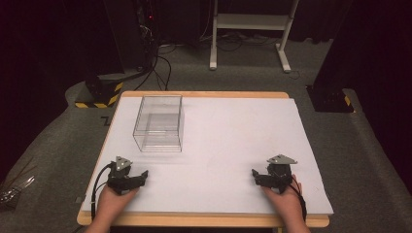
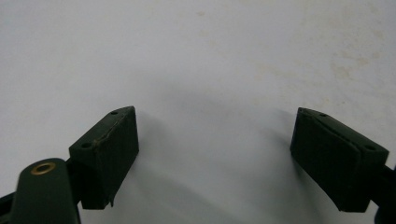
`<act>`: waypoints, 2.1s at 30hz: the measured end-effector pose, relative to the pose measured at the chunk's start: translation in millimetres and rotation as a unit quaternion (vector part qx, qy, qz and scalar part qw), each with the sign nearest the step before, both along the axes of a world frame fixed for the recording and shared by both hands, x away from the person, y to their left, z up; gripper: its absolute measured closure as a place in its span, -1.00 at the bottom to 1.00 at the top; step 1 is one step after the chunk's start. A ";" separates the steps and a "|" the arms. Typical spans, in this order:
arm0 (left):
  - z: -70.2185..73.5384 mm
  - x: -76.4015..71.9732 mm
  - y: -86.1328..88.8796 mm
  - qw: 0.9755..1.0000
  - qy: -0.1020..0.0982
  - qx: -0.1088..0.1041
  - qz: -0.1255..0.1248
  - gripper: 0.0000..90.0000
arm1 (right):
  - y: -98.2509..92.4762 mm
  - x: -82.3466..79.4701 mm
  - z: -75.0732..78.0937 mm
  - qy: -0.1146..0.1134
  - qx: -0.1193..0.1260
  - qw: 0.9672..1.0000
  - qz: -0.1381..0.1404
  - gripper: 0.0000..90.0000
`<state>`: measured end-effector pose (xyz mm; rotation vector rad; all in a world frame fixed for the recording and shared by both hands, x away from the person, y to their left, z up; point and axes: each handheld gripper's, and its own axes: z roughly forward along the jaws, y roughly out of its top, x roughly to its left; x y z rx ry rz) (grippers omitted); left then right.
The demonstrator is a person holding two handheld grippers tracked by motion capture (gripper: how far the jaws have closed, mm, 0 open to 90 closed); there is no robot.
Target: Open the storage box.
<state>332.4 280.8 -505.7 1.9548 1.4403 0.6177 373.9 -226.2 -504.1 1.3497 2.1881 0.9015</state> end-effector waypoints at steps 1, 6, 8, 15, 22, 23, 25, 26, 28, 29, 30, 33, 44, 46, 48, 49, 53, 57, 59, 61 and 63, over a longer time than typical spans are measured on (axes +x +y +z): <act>0.0 0.1 0.1 1.000 0.000 0.001 0.000 -0.51 | 0.0 0.0 0.0 0.000 0.000 1.000 0.000 -0.67; 0.0 0.0 0.0 1.000 0.000 0.001 0.000 -0.51 | 0.0 0.0 0.0 0.000 0.001 1.000 0.000 -0.67; 0.0 0.0 0.0 1.000 0.000 0.001 0.000 -0.51 | 0.0 0.0 0.0 0.000 0.001 1.000 0.000 -0.67; 0.1 0.0 -0.8 1.000 0.000 0.002 0.003 -0.51 | 0.0 0.0 0.0 0.000 0.001 1.000 -0.001 -0.67; 2.1 0.8 -1.8 1.000 0.002 0.008 -0.006 -0.46 | -0.1 0.0 0.0 0.000 0.001 1.000 0.000 -0.66; 2.9 1.1 -2.8 1.000 0.002 0.007 -0.007 -0.41 | -0.1 0.0 0.0 0.000 0.001 1.000 0.000 -0.66; 3.7 1.2 -5.5 1.000 0.003 0.007 -0.008 -0.37 | -0.2 0.0 0.0 0.000 0.001 1.000 0.000 -0.66; 4.4 1.1 -7.0 1.000 0.002 0.008 -0.010 -0.37 | -0.2 0.0 0.0 0.000 0.001 1.000 0.000 -0.66; 6.4 -0.5 -10.1 1.000 -0.007 0.005 -0.014 -0.36 | -0.2 0.0 0.0 0.000 0.001 1.000 0.000 -0.66; 8.0 -1.5 -11.3 1.000 -0.011 0.003 -0.016 -0.35 | -0.2 0.1 0.0 0.000 0.001 1.000 -0.001 -0.66; 11.2 -3.0 -12.7 1.000 -0.019 -0.001 -0.017 -0.34 | -0.1 0.1 0.0 0.000 0.001 1.000 0.000 -0.66; 15.2 -5.4 -14.6 0.999 -0.030 -0.010 -0.019 -0.32 | -0.1 0.1 0.0 0.000 0.001 1.000 0.000 -0.66; 34.3 -10.7 -27.1 0.996 -0.062 -0.042 -0.045 -0.23 | -0.1 0.0 0.0 0.000 0.001 1.000 0.000 -0.66; 37.2 -10.4 -32.2 0.996 -0.067 -0.042 -0.052 -0.23 | -0.1 -0.1 0.0 0.000 0.001 1.000 0.000 -0.66; 38.2 -10.5 -33.8 0.995 -0.069 -0.043 -0.053 -0.23 | -0.1 0.0 0.0 0.000 0.001 1.000 0.000 -0.66; 38.8 -10.5 -34.9 0.995 -0.072 -0.045 -0.053 -0.23 | -0.1 0.0 0.0 0.000 0.001 1.000 0.000 -0.66; 40.5 -9.4 -36.6 0.995 -0.073 -0.049 -0.053 -0.23 | -0.1 0.0 0.0 0.000 0.000 1.000 0.000 -0.67; 42.4 -9.2 -37.3 0.994 -0.078 -0.053 -0.050 -0.23 | -0.2 0.0 0.0 0.000 0.001 1.000 0.000 -0.66; 42.8 -10.2 -38.3 0.994 -0.082 -0.054 -0.047 -0.23 | -0.2 0.0 0.0 0.000 0.001 1.000 0.000 -0.66; 43.5 -9.9 -39.4 0.994 -0.082 -0.053 -0.047 -0.23 | -0.3 0.0 0.0 0.000 0.001 1.000 0.000 -0.66; 45.1 -8.7 -40.9 0.994 -0.084 -0.047 -0.047 -0.24 | -0.3 0.0 0.1 0.000 0.001 1.000 0.000 -0.66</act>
